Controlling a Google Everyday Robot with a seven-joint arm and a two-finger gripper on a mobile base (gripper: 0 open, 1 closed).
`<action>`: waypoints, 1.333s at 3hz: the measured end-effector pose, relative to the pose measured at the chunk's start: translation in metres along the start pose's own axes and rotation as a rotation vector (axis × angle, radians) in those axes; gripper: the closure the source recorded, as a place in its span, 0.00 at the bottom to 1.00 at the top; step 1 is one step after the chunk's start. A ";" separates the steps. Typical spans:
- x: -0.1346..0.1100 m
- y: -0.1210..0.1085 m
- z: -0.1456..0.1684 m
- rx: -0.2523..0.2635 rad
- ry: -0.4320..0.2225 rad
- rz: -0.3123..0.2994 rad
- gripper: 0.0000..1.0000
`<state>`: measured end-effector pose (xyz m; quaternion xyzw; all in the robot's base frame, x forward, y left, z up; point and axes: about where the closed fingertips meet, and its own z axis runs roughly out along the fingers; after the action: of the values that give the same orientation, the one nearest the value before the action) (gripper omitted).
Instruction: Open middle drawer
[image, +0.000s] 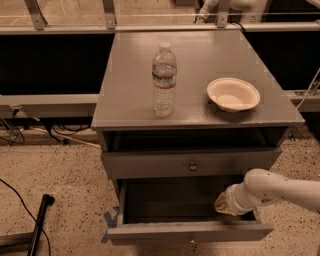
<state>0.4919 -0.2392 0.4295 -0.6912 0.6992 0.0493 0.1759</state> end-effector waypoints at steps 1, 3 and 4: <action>0.008 -0.011 0.014 0.022 -0.020 0.009 1.00; 0.018 0.013 0.037 -0.066 -0.104 0.122 1.00; 0.012 0.036 0.040 -0.183 -0.141 0.160 1.00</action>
Offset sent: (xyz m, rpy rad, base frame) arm 0.0140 -0.0131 -0.0527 0.0996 0.0751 -0.0842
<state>0.4635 -0.2364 0.3823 -0.6412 0.7306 0.1752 0.1563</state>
